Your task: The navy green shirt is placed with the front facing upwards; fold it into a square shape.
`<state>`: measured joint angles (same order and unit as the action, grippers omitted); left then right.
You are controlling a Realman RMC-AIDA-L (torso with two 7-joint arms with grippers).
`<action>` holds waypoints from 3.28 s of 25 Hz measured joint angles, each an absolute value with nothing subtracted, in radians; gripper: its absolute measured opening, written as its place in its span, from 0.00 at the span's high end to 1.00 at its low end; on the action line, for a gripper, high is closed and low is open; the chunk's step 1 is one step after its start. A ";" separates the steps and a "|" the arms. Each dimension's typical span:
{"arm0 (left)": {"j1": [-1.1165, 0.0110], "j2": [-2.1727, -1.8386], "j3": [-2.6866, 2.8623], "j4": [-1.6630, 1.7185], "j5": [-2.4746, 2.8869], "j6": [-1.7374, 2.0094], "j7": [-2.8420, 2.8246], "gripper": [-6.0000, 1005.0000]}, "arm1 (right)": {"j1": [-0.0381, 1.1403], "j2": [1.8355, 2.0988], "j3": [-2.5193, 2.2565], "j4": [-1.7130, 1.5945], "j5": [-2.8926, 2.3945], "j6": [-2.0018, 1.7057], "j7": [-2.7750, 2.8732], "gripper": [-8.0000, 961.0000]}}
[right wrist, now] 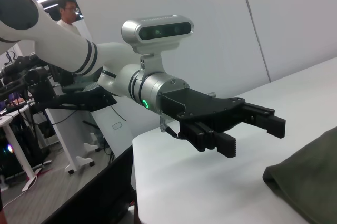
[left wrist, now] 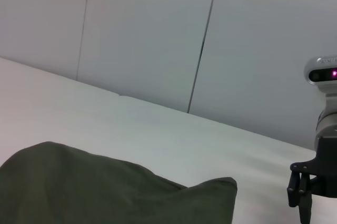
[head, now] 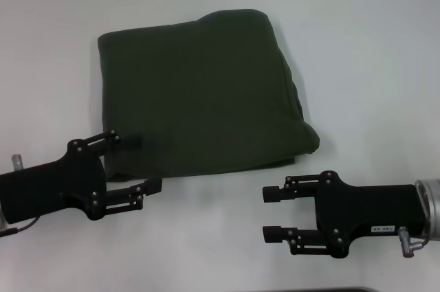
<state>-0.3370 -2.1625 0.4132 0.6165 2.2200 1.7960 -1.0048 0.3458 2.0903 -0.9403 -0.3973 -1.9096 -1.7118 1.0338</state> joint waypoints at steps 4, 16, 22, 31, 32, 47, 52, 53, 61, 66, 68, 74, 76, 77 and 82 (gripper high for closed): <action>-0.336 -2.162 0.413 0.617 2.220 1.796 -1.005 0.18 | 0.349 2.090 -0.940 -0.397 -1.910 -1.712 1.034 0.35; -0.334 -2.164 0.413 0.617 2.220 1.799 -1.005 0.18 | 0.350 2.089 -0.940 -0.397 -1.910 -1.712 1.034 0.35; -0.334 -2.164 0.413 0.617 2.220 1.798 -1.005 0.18 | 0.352 2.089 -0.940 -0.397 -1.910 -1.712 1.034 0.35; -0.335 -2.164 0.418 0.615 2.220 1.792 -1.005 0.18 | 0.353 2.089 -0.940 -0.397 -1.910 -1.710 1.043 0.35; -0.336 -2.164 0.418 0.615 2.220 1.790 -1.005 0.18 | 0.353 2.089 -0.940 -0.397 -1.910 -1.709 1.047 0.35; -0.339 -2.164 0.416 0.604 2.220 1.784 -0.999 0.18 | 0.357 2.089 -0.940 -0.397 -1.910 -1.702 1.052 0.35; -0.341 -2.164 0.417 0.604 2.220 1.784 -0.997 0.18 | 0.359 2.089 -0.940 -0.397 -1.910 -1.700 1.052 0.35; -0.341 -2.164 0.417 0.604 2.220 1.784 -0.997 0.18 | 0.359 2.089 -0.940 -0.397 -1.910 -1.699 1.052 0.35; -0.344 -2.163 0.416 0.604 2.220 1.784 -0.997 0.18 | 0.369 2.088 -0.938 -0.397 -1.910 -1.699 1.058 0.35; -0.344 -2.162 0.416 0.604 2.220 1.779 -0.997 0.18 | 0.375 2.087 -0.939 -0.397 -1.910 -1.689 1.059 0.35; -0.345 -2.162 0.418 0.604 2.220 1.778 -0.997 0.18 | 0.378 2.087 -0.940 -0.397 -1.910 -1.687 1.060 0.35; -0.352 -2.162 0.419 0.604 2.220 1.776 -0.997 0.18 | 0.379 2.087 -0.940 -0.397 -1.910 -1.686 1.063 0.35; -0.353 -2.162 0.419 0.604 2.220 1.775 -0.997 0.18 | 0.380 2.087 -0.940 -0.397 -1.910 -1.684 1.070 0.35; -0.353 -2.162 0.419 0.604 2.220 1.775 -0.997 0.18 | 0.381 2.087 -0.940 -0.397 -1.910 -1.684 1.073 0.35; -0.353 -2.162 0.418 0.604 2.220 1.773 -0.997 0.18 | 0.384 2.087 -0.940 -0.397 -1.910 -1.683 1.075 0.35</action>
<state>-0.3531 -2.1624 0.4176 0.6044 2.2196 1.7733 -0.9970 0.3837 2.0873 -0.9404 -0.3973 -1.9098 -1.6827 1.0751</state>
